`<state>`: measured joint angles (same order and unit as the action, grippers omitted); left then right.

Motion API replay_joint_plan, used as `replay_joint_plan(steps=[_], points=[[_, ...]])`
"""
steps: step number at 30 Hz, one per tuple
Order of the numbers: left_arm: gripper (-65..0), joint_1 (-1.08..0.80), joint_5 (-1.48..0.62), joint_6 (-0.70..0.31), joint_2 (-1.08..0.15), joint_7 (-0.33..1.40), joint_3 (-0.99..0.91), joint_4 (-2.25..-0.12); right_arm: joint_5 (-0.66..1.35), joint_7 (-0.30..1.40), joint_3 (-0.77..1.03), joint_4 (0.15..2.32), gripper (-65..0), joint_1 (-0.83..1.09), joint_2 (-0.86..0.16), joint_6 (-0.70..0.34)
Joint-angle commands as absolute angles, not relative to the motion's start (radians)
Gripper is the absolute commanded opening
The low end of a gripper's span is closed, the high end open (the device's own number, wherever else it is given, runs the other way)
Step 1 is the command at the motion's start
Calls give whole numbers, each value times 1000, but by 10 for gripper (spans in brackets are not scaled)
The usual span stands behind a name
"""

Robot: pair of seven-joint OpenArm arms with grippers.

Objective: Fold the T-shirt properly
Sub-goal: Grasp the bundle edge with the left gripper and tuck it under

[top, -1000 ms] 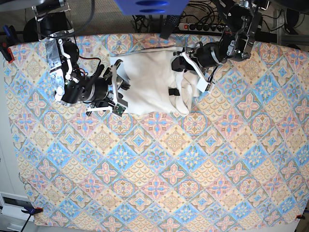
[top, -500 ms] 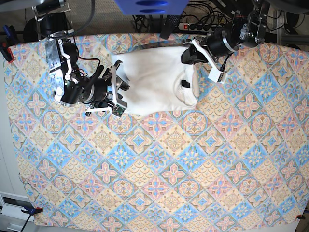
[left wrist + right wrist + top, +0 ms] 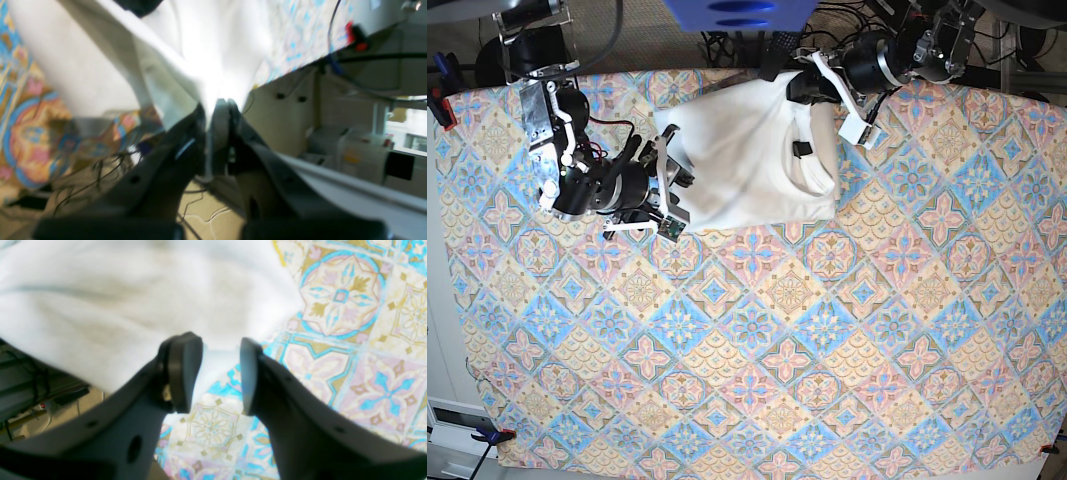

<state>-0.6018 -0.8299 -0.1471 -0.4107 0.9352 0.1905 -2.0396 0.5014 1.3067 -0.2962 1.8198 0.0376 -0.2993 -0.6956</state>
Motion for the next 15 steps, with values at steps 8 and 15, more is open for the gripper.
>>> replay_joint_plan(steps=[8, 15], points=[[-650, -601, -685, -151, -409, 831, 191, -1911, 516, 1290, -292, 1836, -433, 22, -302, -698], [-630, -553, -676, -151, -409, 779, 188, -1791, 516, 1290, -297, 1836, -433, 24, -302, -698]])
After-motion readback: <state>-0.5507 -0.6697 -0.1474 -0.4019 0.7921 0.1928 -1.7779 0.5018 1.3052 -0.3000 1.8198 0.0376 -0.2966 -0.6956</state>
